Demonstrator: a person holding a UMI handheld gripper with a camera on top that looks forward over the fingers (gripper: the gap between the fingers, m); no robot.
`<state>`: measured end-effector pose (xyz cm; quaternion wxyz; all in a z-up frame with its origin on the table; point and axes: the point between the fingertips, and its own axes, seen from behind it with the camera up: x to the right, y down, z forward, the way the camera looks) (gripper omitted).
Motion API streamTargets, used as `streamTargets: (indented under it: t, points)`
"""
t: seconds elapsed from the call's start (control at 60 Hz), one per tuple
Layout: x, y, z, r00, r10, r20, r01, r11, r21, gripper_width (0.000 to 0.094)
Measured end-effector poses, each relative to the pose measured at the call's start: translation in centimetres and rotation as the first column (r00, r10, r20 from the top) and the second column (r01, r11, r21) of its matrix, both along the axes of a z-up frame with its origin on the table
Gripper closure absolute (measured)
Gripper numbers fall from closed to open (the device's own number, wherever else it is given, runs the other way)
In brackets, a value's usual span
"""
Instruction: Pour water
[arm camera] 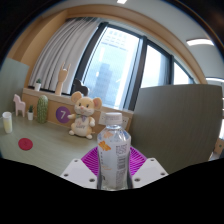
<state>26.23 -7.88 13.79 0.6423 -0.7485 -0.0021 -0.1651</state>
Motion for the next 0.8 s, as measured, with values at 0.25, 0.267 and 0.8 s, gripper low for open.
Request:
streamTargets:
  t: [0.25, 0.267, 0.8]
  points:
    - [-14.9, 3.8, 3.4, 0.896, 0.152, 0.418, -0.136, 0.988, -0.067, 0.0595]
    - [-16.0, 4.0, 3.5, 0.883, 0.163, 0.440, -0.146, 0.987, -0.072, 0.0596]
    - [-41.5, 9.9, 3.4, 0.118, 0.224, 0.967, -0.268, 0.945, -0.186, 0.0593]
